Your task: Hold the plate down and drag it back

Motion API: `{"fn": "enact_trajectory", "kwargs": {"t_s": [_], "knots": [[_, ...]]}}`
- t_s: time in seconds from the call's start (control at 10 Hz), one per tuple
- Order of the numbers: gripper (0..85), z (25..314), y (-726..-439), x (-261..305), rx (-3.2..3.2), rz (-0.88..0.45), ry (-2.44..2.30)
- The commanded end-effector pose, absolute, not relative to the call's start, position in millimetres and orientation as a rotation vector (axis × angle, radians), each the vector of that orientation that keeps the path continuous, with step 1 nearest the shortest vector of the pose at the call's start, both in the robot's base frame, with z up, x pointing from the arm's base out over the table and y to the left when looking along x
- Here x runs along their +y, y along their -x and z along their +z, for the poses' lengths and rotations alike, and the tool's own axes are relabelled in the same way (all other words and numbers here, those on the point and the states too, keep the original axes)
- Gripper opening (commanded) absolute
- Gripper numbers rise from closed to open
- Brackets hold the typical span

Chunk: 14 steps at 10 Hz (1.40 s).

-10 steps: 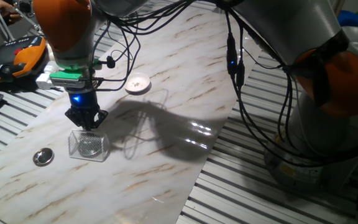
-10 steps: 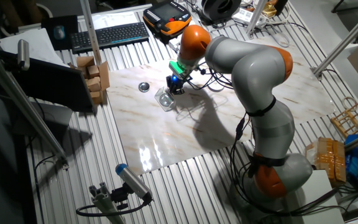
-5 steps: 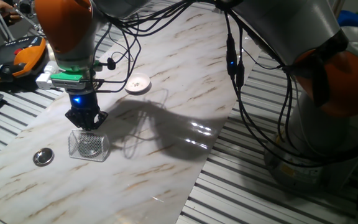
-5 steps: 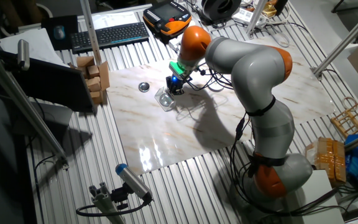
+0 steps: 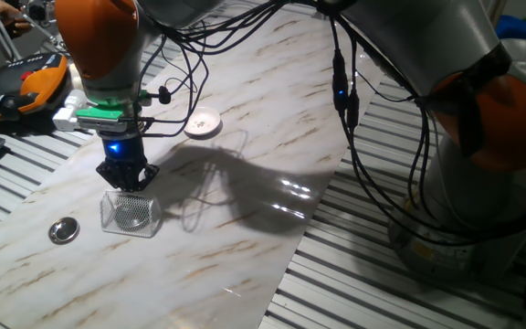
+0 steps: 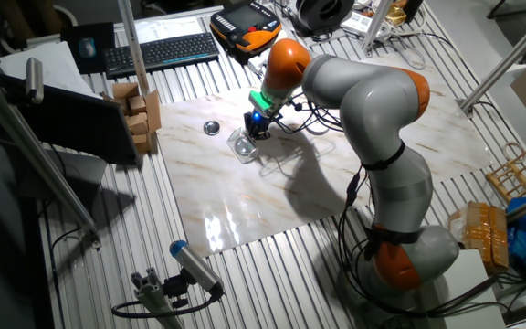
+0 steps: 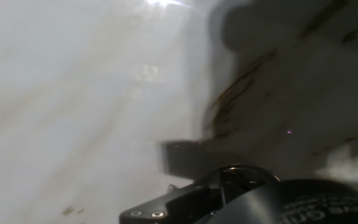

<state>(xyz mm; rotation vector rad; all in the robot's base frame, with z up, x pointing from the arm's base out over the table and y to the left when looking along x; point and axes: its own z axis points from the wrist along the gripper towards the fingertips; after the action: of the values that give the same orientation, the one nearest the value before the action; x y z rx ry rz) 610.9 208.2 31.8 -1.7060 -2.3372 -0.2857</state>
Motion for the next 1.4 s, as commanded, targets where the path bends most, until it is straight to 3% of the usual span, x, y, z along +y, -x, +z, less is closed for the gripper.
{"fn": "enact_trajectory", "kwargs": {"t_s": [0.0, 1.3], "knots": [[0.0, 31.6, -610.9, 208.1, -2.339, -0.288, 1.705], [0.0, 31.2, -614.6, 203.6, -2.429, -0.255, 1.704]]}}
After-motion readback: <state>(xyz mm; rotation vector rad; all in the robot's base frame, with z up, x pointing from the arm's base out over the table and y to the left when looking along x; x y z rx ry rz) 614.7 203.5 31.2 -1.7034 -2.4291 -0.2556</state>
